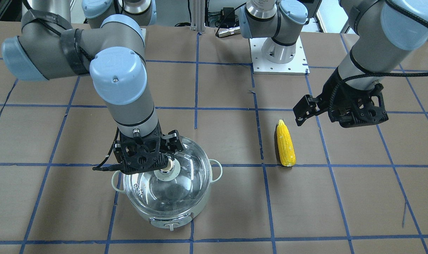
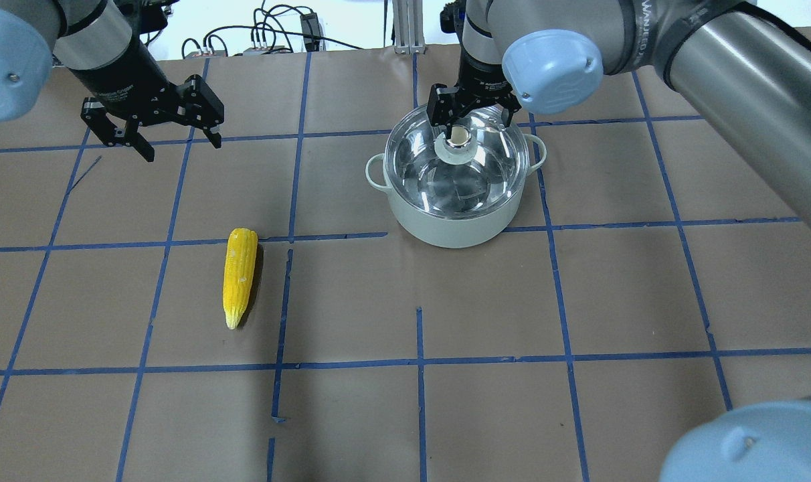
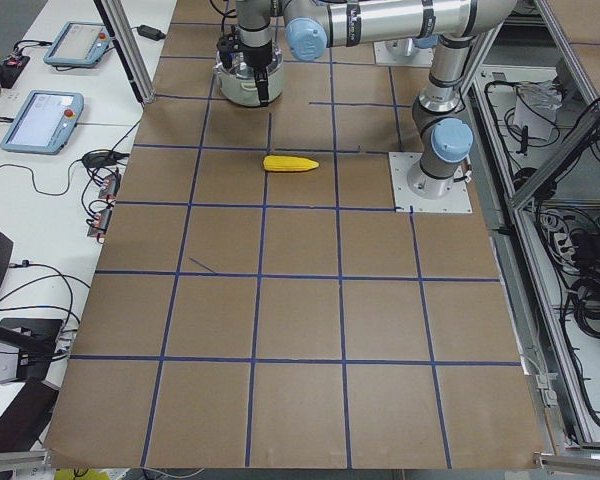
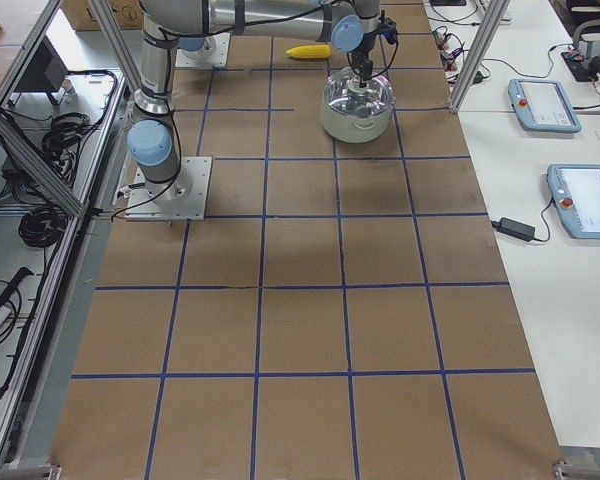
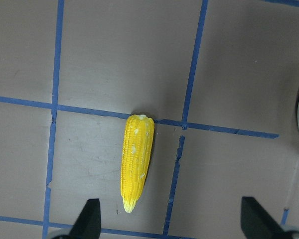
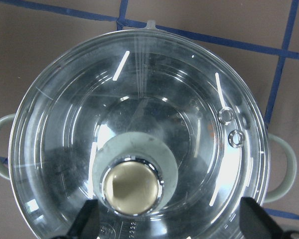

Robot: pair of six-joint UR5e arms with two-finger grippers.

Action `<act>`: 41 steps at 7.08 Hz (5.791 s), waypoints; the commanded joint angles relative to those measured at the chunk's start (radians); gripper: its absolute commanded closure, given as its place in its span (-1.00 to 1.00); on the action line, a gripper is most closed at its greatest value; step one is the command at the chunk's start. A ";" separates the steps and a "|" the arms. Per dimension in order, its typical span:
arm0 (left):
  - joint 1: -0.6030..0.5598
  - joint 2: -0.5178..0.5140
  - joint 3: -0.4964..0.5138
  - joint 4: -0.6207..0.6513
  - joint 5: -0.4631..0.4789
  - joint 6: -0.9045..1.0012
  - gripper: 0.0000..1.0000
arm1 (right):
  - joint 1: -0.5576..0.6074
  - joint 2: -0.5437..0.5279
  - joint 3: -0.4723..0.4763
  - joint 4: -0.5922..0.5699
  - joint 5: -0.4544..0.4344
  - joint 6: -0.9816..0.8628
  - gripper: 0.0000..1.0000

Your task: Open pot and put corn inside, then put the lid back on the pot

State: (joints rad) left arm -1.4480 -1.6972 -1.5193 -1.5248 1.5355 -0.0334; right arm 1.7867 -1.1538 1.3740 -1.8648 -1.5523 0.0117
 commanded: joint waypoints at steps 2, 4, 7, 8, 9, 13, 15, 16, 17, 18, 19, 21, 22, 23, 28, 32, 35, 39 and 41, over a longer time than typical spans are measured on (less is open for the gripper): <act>0.000 0.002 -0.004 0.000 0.001 0.004 -1.00 | 0.026 0.046 -0.016 -0.028 -0.005 0.016 -0.99; 0.001 -0.001 -0.004 0.000 0.001 0.006 -1.00 | 0.031 0.046 -0.012 -0.028 -0.008 0.022 -0.99; 0.001 0.001 -0.016 0.000 0.001 0.009 -1.00 | 0.031 0.051 0.000 -0.027 -0.006 0.025 -0.91; 0.001 -0.001 -0.016 0.000 0.001 0.003 -1.00 | 0.031 0.052 0.000 -0.027 -0.006 0.024 -0.73; 0.000 -0.001 -0.010 0.000 0.001 0.003 -1.00 | 0.031 0.052 -0.003 -0.027 -0.005 0.024 -0.23; 0.000 -0.004 -0.016 0.000 0.000 0.000 -1.00 | 0.031 0.059 -0.016 -0.034 -0.008 0.022 0.29; -0.002 -0.002 -0.012 0.000 0.000 0.001 -1.00 | 0.028 0.056 -0.038 -0.027 -0.011 0.011 0.57; -0.002 -0.004 -0.007 0.000 0.001 0.001 -1.00 | 0.023 0.054 -0.094 0.028 -0.011 0.005 0.57; -0.002 -0.004 -0.009 0.000 0.003 0.003 -1.00 | 0.022 0.052 -0.157 0.111 -0.011 -0.002 0.57; -0.002 -0.003 -0.012 0.000 0.003 0.003 -1.00 | 0.007 0.051 -0.189 0.166 -0.029 -0.047 0.56; -0.002 -0.002 -0.018 0.000 0.005 0.003 -1.00 | -0.010 0.031 -0.193 0.185 -0.064 -0.062 0.55; -0.002 -0.004 -0.045 0.002 0.006 0.000 -1.00 | -0.030 -0.018 -0.194 0.226 -0.069 -0.067 0.54; -0.005 -0.018 -0.111 0.096 0.005 -0.002 -1.00 | -0.052 -0.020 -0.196 0.257 -0.069 -0.068 0.53; -0.023 -0.030 -0.221 0.242 0.009 -0.017 -1.00 | -0.068 -0.049 -0.184 0.300 -0.069 -0.100 0.53; -0.034 -0.195 -0.478 0.745 0.008 0.087 -1.00 | -0.178 -0.184 -0.147 0.475 -0.040 -0.260 0.57; -0.023 -0.177 -0.522 0.765 0.003 0.127 -1.00 | -0.185 -0.311 0.057 0.277 0.023 -0.245 0.56; -0.015 -0.144 -0.519 0.765 0.003 0.165 -1.00 | -0.202 -0.311 0.059 0.239 -0.055 -0.251 0.55; 0.004 -0.142 -0.579 0.813 0.006 0.347 -1.00 | -0.198 -0.314 0.060 0.245 -0.051 -0.240 0.55; 0.087 -0.142 -0.601 0.816 -0.033 0.391 -1.00 | -0.197 -0.314 0.060 0.246 -0.040 -0.219 0.56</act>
State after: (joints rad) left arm -1.4030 -1.8393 -2.1068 -0.7147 1.5293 0.3331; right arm 1.5896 -1.4680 1.4343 -1.6196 -1.5980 -0.2198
